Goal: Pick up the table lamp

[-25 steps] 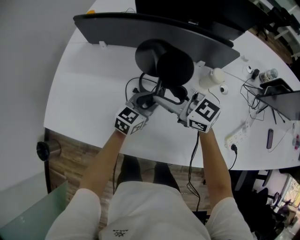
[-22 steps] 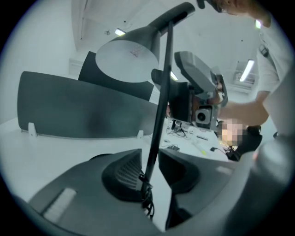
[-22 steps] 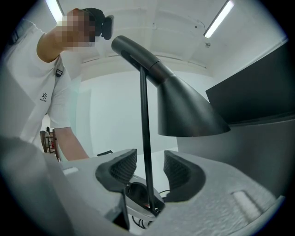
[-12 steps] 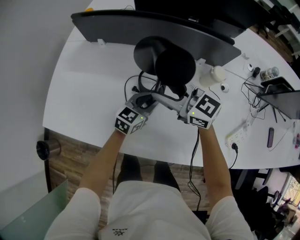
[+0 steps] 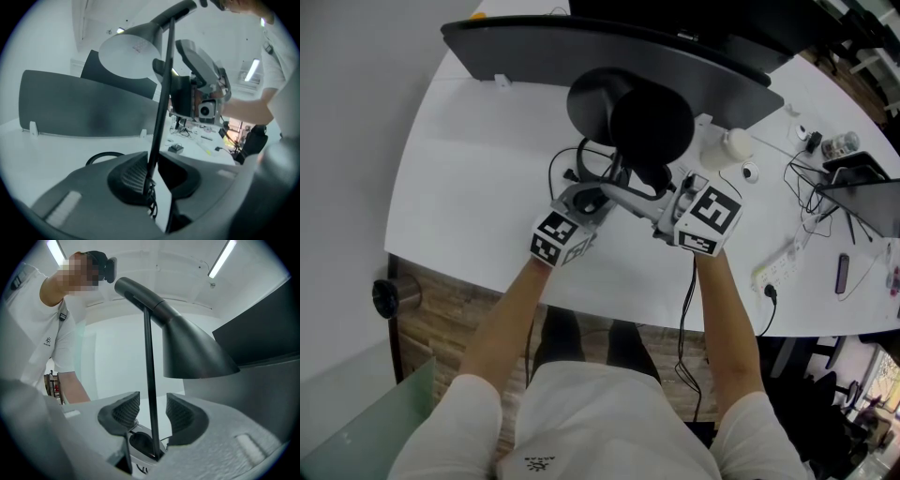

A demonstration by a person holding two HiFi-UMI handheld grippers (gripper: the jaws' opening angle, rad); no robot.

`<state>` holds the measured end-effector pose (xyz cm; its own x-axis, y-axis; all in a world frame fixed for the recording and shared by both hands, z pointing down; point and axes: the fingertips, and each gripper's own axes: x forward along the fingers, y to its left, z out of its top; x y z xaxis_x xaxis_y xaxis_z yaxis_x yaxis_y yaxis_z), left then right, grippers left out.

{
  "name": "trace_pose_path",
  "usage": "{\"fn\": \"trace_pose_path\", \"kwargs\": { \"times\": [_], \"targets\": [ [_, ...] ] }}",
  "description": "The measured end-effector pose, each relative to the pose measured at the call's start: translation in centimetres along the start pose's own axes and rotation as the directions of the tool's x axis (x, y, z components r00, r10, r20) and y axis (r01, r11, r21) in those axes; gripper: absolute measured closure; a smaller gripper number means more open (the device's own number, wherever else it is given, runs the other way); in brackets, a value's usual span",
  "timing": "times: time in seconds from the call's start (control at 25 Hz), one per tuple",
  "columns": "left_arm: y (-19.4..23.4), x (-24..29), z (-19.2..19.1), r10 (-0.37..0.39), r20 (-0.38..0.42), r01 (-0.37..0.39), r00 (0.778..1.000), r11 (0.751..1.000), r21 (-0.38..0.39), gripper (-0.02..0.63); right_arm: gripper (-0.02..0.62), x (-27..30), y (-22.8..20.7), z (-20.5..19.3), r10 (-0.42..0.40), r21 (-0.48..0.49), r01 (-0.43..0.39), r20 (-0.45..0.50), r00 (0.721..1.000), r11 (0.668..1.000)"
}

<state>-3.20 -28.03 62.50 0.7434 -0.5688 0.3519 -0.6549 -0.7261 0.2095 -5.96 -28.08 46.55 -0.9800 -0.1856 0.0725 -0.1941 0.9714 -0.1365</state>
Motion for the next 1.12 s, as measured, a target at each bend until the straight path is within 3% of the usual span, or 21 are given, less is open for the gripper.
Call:
{"fn": "trace_pose_path", "kwargs": {
  "times": [0.16, 0.28, 0.56, 1.12],
  "targets": [
    [0.01, -0.02, 0.0, -0.006, 0.003, 0.006, 1.0, 1.0, -0.011, 0.545, 0.442, 0.07, 0.0, 0.45, 0.001, -0.001, -0.001, 0.014, 1.0, 1.0],
    [-0.03, -0.04, 0.07, -0.009, 0.002, 0.009, 1.0, 1.0, -0.019, 0.543, 0.543, 0.14, 0.02, 0.74, -0.009, -0.016, 0.009, 0.02, 1.0, 1.0],
    [0.05, -0.09, 0.04, -0.013, 0.005, 0.013, 1.0, 0.999, -0.04, 0.541, 0.552, 0.16, 0.15, 0.8, -0.001, -0.032, 0.001, 0.013, 1.0, 0.999],
    [0.01, -0.21, 0.03, -0.002, -0.01, 0.003, 1.0, 1.0, 0.003, 0.548, 0.554, 0.24, 0.24, 0.86, -0.004, -0.029, 0.004, 0.006, 1.0, 1.0]
  ]
}}
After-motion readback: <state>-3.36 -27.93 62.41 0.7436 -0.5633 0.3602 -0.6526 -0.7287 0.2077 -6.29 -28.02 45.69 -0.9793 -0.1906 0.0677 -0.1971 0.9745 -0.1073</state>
